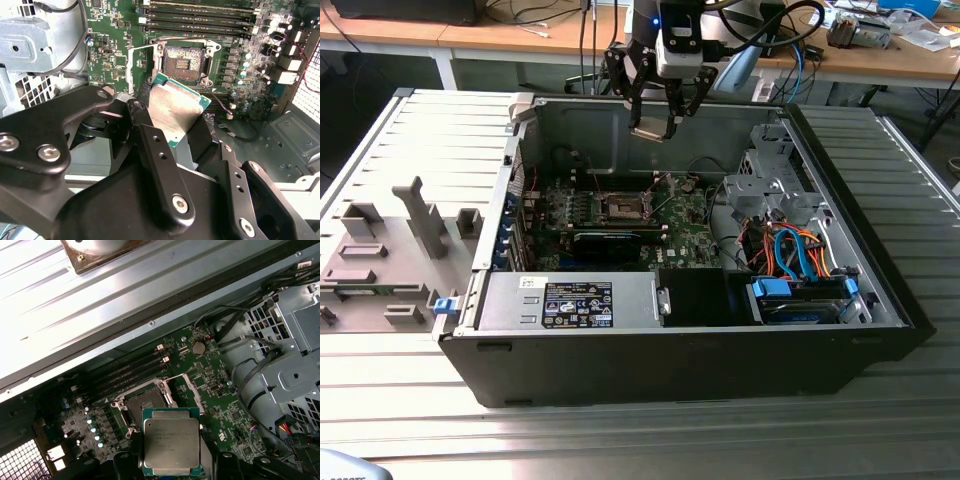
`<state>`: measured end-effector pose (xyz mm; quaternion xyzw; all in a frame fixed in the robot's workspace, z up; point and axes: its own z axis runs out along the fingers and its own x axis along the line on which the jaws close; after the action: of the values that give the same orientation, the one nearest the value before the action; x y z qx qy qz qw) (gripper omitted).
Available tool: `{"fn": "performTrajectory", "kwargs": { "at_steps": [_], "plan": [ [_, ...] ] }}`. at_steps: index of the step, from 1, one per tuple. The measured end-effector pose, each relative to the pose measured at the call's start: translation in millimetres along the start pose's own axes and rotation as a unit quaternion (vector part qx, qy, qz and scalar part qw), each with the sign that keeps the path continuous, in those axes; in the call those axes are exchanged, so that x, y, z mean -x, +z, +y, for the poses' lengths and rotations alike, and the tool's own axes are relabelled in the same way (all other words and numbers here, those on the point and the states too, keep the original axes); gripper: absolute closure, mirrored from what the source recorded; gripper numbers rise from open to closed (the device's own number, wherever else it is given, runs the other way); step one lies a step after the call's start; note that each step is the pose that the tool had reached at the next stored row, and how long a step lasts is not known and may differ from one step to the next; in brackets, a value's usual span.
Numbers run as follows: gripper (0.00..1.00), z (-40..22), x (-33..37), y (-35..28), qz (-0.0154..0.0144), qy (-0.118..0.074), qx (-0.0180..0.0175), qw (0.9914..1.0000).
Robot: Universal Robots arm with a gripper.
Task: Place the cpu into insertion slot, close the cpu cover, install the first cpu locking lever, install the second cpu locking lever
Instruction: 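Place the cpu into insertion slot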
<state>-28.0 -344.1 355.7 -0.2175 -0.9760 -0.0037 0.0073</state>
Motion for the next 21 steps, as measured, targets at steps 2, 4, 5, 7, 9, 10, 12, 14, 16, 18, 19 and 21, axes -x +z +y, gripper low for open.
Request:
{"fn": "performTrajectory", "kwargs": {
  "at_steps": [2, 4, 5, 7, 9, 10, 12, 14, 16, 18, 19, 21],
  "plan": [
    [0.45, 0.0, 0.0, 0.0, 0.0000, 0.000, 0.0000, 1.00000],
    [0.45, 0.0, 0.0, 0.0, 0.0000, 0.001, 0.0000, 1.00000],
    [0.45, 0.0, 0.0, 0.0, 0.0000, 0.001, 0.0001, 1.00000],
    [0.45, 0.0, 0.0, 0.0, -0.0001, 0.004, 0.0001, 0.99999],
    [0.45, 0.0, 0.0, 0.0, 0.0000, 0.006, 0.0001, 0.99998],
    [0.45, 0.0, 0.0, 0.0, 0.0000, 0.007, 0.0001, 0.99997],
    [0.45, -0.1, 0.0, -0.1, 0.0011, 0.009, 0.0025, 0.99996],
    [0.45, 0.0, 0.0, 0.0, 0.0099, 0.011, 0.0209, 0.99967],
    [0.45, -0.2, 0.1, 0.0, 0.0165, 0.011, 0.0347, 0.99920],
    [0.45, -0.2, 0.0, 0.0, 0.0168, 0.007, 0.0346, 0.99924],
    [0.45, -0.2, 0.1, 0.0, 0.0169, 0.002, 0.0344, 0.99926],
    [0.45, -0.3, 0.1, 0.0, 0.0173, -0.008, 0.0340, 0.99924]
  ]
}}
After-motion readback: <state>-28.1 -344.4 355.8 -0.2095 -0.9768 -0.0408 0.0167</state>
